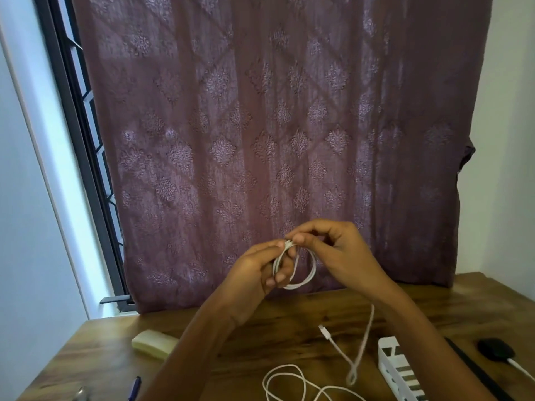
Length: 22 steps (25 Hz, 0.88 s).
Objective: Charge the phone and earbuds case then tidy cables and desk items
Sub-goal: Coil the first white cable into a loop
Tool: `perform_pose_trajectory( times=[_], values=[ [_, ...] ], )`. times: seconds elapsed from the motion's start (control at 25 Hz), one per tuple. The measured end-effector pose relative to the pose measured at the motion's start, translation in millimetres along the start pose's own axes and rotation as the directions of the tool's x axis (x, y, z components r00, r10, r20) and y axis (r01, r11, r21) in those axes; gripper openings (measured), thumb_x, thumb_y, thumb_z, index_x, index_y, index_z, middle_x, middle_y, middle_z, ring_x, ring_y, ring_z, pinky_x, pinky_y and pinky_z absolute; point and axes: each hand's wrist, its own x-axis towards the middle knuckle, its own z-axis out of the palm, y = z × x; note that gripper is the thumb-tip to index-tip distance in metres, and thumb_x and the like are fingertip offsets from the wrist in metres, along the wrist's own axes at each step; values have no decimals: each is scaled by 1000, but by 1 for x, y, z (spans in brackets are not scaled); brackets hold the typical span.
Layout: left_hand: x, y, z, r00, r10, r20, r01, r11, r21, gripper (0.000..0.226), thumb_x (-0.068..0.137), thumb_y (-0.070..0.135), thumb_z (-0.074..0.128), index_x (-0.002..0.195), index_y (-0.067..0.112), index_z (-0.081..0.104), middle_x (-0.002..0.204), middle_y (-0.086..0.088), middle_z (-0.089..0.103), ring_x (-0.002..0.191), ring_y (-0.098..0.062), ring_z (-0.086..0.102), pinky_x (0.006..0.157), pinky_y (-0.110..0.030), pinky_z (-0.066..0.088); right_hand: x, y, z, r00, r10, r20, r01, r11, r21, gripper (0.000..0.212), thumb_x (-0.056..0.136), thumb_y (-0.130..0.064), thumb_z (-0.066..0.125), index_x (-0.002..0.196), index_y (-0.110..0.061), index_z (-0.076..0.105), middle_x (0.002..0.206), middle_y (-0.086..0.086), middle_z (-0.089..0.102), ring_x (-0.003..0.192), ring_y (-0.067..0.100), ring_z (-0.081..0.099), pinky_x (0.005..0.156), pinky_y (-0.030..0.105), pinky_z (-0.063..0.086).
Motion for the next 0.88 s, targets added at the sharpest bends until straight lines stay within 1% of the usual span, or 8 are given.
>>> perform_pose_trajectory(
  times=[0.04,0.12,0.28,0.4,0.56,0.64,0.76,0.88],
  values=[
    [0,-3,0,1000,-17,-13,16,999,-42,25,89,20,36,73,6,51,41,2,41,35,-5,27,46,-19,25,1,0,0,999,44,5,-44,999,9,7,77,-25,66,79,-21,71,73,-4,71,76,20,66,77,39,52],
    [0,-7,3,998,-29,-51,27,999,-45,27,90,23,36,72,7,49,40,3,40,34,-4,27,44,-17,25,3,0,2,996,86,16,-86,996,-30,4,79,-19,68,76,-16,67,65,-5,69,67,13,65,70,36,51],
    [1,-13,6,991,35,-133,1,965,261,30,96,26,36,74,11,50,45,8,45,39,-1,34,44,-12,31,3,7,7,987,159,-27,-160,987,-31,12,81,-18,67,72,-15,60,51,-5,61,48,7,50,53,26,40],
    [1,-17,6,985,93,-147,-28,919,392,27,96,24,37,79,10,52,49,9,51,44,0,42,49,-10,37,1,15,10,980,194,-54,-194,981,1,14,81,-21,67,73,-17,57,57,5,63,49,9,51,55,30,41],
    [4,-30,2,957,152,-246,-19,882,471,28,95,26,39,85,6,56,58,6,57,52,-2,50,59,-21,44,0,18,14,979,183,-92,-182,983,16,12,81,-20,68,80,-13,58,63,7,65,58,12,58,60,28,47],
    [5,-31,2,941,222,-257,-34,816,578,24,95,25,41,80,13,56,62,7,57,55,0,52,61,-20,44,0,19,14,976,186,-112,-180,982,62,13,79,-17,69,76,-9,60,63,7,63,58,12,58,57,23,49],
    [2,-24,0,937,283,-204,-59,705,707,21,93,23,46,76,29,58,64,7,60,59,1,55,59,-15,44,2,19,12,975,207,-86,-196,973,120,14,78,-12,69,72,-2,61,64,15,63,54,11,56,53,18,46],
    [-1,-17,2,941,286,-183,-70,690,720,20,93,22,48,78,28,60,57,6,61,54,0,57,56,-14,45,2,18,10,980,192,-60,-180,970,163,13,78,-11,68,72,-1,61,63,14,61,51,8,55,52,16,46]
  ],
)
